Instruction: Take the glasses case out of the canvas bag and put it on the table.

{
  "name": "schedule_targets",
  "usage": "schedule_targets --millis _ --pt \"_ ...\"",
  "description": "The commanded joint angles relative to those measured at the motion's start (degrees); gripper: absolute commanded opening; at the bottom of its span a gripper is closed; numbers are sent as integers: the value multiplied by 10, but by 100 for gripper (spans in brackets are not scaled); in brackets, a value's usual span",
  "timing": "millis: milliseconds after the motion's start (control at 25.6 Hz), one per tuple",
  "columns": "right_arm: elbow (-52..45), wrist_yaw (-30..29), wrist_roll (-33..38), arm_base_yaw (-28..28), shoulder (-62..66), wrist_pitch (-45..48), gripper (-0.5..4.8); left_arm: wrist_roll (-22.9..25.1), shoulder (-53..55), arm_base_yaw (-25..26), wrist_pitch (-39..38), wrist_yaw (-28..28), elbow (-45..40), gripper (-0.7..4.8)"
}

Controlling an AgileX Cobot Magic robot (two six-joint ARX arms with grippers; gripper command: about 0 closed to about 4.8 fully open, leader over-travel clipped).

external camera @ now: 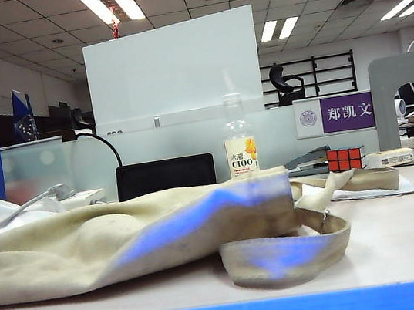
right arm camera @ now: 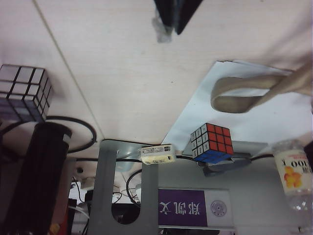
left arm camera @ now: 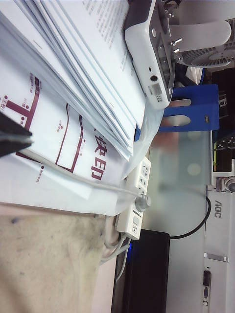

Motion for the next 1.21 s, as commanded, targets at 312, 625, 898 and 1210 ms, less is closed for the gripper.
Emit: schedule_targets --millis 312,625,898,1210 --pt "-2 -4 78 0 -1 -5 -1 -1 -1 0 7 -2 0 -5" --pt "1 -12 134 0 -1 -7 -1 -85 -1 0 10 56 0 -5" --pt "62 -121 207 0 -1 -32 -2 -286 21 -50 20 84 7 16" --pt "162 -240 268 0 1 -186 -2 -238 247 -197 83 61 105 31"
